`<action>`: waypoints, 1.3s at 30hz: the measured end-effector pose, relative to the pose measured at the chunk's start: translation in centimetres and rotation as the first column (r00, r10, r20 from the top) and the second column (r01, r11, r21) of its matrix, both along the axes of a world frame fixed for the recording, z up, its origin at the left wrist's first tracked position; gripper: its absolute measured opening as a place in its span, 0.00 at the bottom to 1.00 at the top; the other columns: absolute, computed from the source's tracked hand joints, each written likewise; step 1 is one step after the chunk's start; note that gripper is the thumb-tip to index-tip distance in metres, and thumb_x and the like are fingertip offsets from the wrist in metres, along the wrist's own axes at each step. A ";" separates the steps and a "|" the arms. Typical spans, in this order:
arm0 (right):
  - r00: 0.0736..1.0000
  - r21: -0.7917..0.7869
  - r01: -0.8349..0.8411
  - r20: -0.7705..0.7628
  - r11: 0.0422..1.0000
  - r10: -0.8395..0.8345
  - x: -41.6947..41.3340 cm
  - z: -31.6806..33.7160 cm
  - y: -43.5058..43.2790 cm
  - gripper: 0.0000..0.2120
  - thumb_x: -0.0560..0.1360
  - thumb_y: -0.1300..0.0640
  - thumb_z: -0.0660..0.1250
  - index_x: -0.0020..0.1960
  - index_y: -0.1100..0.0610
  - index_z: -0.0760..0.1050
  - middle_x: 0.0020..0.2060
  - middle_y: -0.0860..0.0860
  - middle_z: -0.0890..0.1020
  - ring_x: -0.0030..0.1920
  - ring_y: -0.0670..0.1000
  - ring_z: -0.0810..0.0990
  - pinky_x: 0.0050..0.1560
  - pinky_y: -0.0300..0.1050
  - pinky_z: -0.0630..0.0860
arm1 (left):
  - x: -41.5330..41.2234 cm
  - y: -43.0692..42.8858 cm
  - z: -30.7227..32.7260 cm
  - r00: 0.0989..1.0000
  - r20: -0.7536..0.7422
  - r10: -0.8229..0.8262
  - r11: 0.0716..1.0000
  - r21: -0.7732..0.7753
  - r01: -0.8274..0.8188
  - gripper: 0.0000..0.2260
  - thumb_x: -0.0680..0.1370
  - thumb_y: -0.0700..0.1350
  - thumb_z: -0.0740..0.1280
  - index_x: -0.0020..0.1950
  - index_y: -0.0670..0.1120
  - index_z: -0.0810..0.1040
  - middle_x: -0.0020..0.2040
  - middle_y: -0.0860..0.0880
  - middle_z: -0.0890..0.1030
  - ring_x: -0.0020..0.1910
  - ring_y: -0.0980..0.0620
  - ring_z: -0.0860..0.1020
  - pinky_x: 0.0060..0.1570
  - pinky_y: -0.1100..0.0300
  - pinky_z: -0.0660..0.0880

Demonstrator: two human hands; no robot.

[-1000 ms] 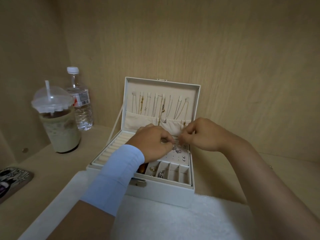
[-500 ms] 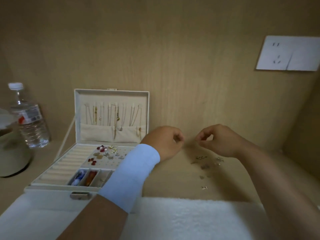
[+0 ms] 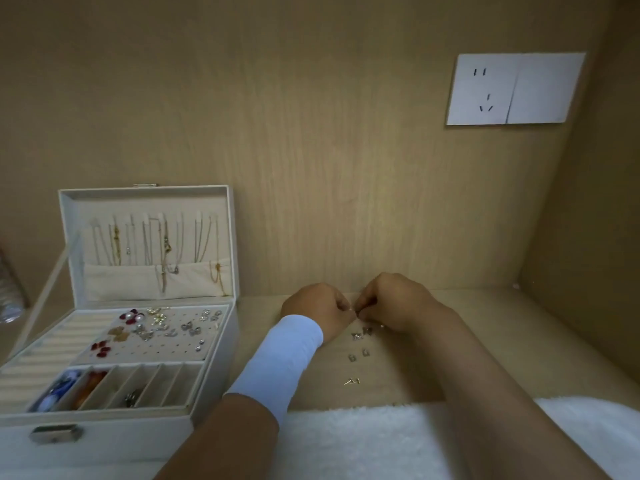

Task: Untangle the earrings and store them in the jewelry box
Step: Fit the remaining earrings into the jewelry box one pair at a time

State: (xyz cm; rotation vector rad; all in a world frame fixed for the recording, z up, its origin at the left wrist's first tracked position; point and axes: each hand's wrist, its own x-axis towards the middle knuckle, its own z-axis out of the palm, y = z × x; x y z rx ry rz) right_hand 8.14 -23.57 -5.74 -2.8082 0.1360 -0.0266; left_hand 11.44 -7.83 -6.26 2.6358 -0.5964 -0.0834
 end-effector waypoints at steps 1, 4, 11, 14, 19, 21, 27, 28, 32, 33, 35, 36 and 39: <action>1.000 0.011 0.006 0.006 1.000 -0.006 0.1 0.0 -0.1 0.08 0.73 0.53 0.72 0.49 0.43 0.85 0.44 0.40 0.85 0.45 0.43 0.81 0.46 0.40 0.74 | 0.1 -0.2 -0.1 1.000 0.007 0.001 1.000 0.010 -0.001 0.10 0.75 0.55 0.68 0.53 0.57 0.85 0.55 0.58 0.83 0.55 0.52 0.80 0.53 0.61 0.74; 1.000 0.002 0.019 0.015 1.000 -0.019 0.3 -0.1 -0.1 0.05 0.72 0.52 0.72 0.47 0.44 0.85 0.40 0.41 0.84 0.44 0.44 0.80 0.44 0.40 0.72 | 0.6 -0.9 -0.1 1.000 0.028 0.011 0.999 0.050 -0.012 0.07 0.74 0.54 0.68 0.47 0.57 0.85 0.51 0.58 0.84 0.51 0.52 0.81 0.46 0.61 0.73; 0.998 -0.014 0.031 0.048 0.999 -0.030 0.3 -0.4 0.0 0.06 0.77 0.52 0.66 0.46 0.49 0.82 0.35 0.43 0.79 0.46 0.49 0.80 0.43 0.42 0.70 | 1.6 -1.3 -0.3 0.994 0.105 -0.029 0.995 0.102 0.018 0.08 0.76 0.49 0.64 0.42 0.50 0.83 0.43 0.53 0.83 0.44 0.49 0.80 0.36 0.62 0.68; 0.994 0.044 0.052 0.090 0.998 -0.056 0.2 -0.4 0.2 0.09 0.78 0.52 0.64 0.40 0.51 0.78 0.32 0.45 0.78 0.42 0.51 0.79 0.40 0.43 0.71 | 1.6 -1.1 -0.3 0.992 0.119 -0.043 0.995 0.094 0.032 0.09 0.78 0.49 0.62 0.44 0.50 0.82 0.44 0.52 0.82 0.44 0.48 0.80 0.38 0.61 0.70; 0.977 0.339 -0.014 0.204 0.941 -0.059 0.4 0.5 1.2 0.10 0.73 0.51 0.67 0.39 0.55 0.81 0.37 0.51 0.84 0.43 0.55 0.83 0.47 0.53 0.82 | 0.8 0.3 1.7 0.995 0.096 0.009 0.997 -0.074 -0.001 0.08 0.75 0.49 0.62 0.42 0.48 0.78 0.41 0.51 0.81 0.42 0.49 0.80 0.42 0.57 0.76; 0.974 0.401 -0.087 0.227 0.912 -0.007 0.3 1.3 2.2 0.08 0.73 0.54 0.69 0.39 0.56 0.83 0.36 0.50 0.85 0.39 0.50 0.84 0.44 0.50 0.82 | 0.3 1.9 3.0 0.994 0.106 0.016 0.992 -0.129 -0.002 0.05 0.73 0.49 0.66 0.40 0.50 0.77 0.41 0.52 0.81 0.42 0.50 0.79 0.44 0.57 0.76; 0.945 0.507 -0.251 0.314 0.824 0.095 -0.9 3.9 7.8 0.07 0.74 0.60 0.72 0.38 0.53 0.85 0.35 0.45 0.86 0.33 0.37 0.79 0.37 0.33 0.74 | -1.7 9.2 5.6 0.981 0.195 0.021 0.977 -0.214 0.021 0.05 0.72 0.48 0.71 0.39 0.48 0.80 0.37 0.54 0.82 0.40 0.54 0.80 0.45 0.57 0.78; 0.941 0.521 -0.270 0.322 0.809 0.107 -1.1 4.1 9.0 0.07 0.75 0.59 0.71 0.39 0.54 0.85 0.35 0.48 0.87 0.32 0.38 0.78 0.36 0.34 0.74 | -2.1 10.6 5.9 0.983 0.181 0.004 0.972 -0.231 0.039 0.05 0.72 0.48 0.72 0.39 0.48 0.80 0.37 0.53 0.82 0.40 0.54 0.80 0.45 0.58 0.78; 0.928 0.572 -0.336 0.338 0.748 0.158 -2.3 5.1 13.1 0.07 0.77 0.59 0.70 0.42 0.56 0.85 0.36 0.48 0.87 0.29 0.37 0.77 0.32 0.32 0.71 | -3.3 15.7 6.7 0.991 0.130 -0.019 0.949 -0.310 0.058 0.03 0.72 0.45 0.73 0.39 0.48 0.81 0.35 0.52 0.83 0.36 0.56 0.80 0.42 0.59 0.79; 0.925 0.585 -0.349 0.343 0.733 0.166 -2.5 5.4 14.1 0.07 0.77 0.59 0.70 0.42 0.57 0.85 0.36 0.49 0.87 0.28 0.38 0.76 0.32 0.32 0.71 | -3.7 16.8 6.9 0.993 0.117 -0.010 0.943 -0.330 0.048 0.02 0.72 0.44 0.73 0.40 0.47 0.81 0.36 0.52 0.84 0.35 0.56 0.81 0.42 0.59 0.79; 0.925 0.621 -0.356 0.340 0.698 0.169 -2.8 6.1 15.9 0.05 0.76 0.62 0.70 0.43 0.59 0.85 0.34 0.49 0.86 0.26 0.37 0.76 0.30 0.30 0.70 | -4.2 18.9 7.0 0.996 0.085 -0.005 0.925 -0.379 0.037 0.01 0.72 0.41 0.72 0.42 0.46 0.81 0.36 0.50 0.84 0.34 0.57 0.80 0.40 0.61 0.79; 0.928 0.636 -0.353 0.331 0.686 0.171 -2.9 6.4 16.8 0.05 0.75 0.64 0.70 0.43 0.60 0.84 0.31 0.48 0.84 0.25 0.37 0.76 0.29 0.29 0.70 | -4.4 19.9 7.1 0.998 0.067 -0.008 0.912 -0.409 0.035 0.02 0.72 0.40 0.72 0.43 0.45 0.81 0.36 0.50 0.84 0.33 0.58 0.79 0.39 0.63 0.77; 0.932 0.636 -0.360 0.284 0.682 0.227 -3.0 6.8 18.8 0.04 0.74 0.67 0.71 0.43 0.61 0.84 0.28 0.46 0.83 0.26 0.38 0.77 0.28 0.28 0.69 | -4.9 22.3 6.8 0.999 0.044 0.006 0.898 -0.440 0.013 0.07 0.73 0.36 0.69 0.46 0.47 0.81 0.30 0.53 0.80 0.29 0.61 0.75 0.37 0.68 0.73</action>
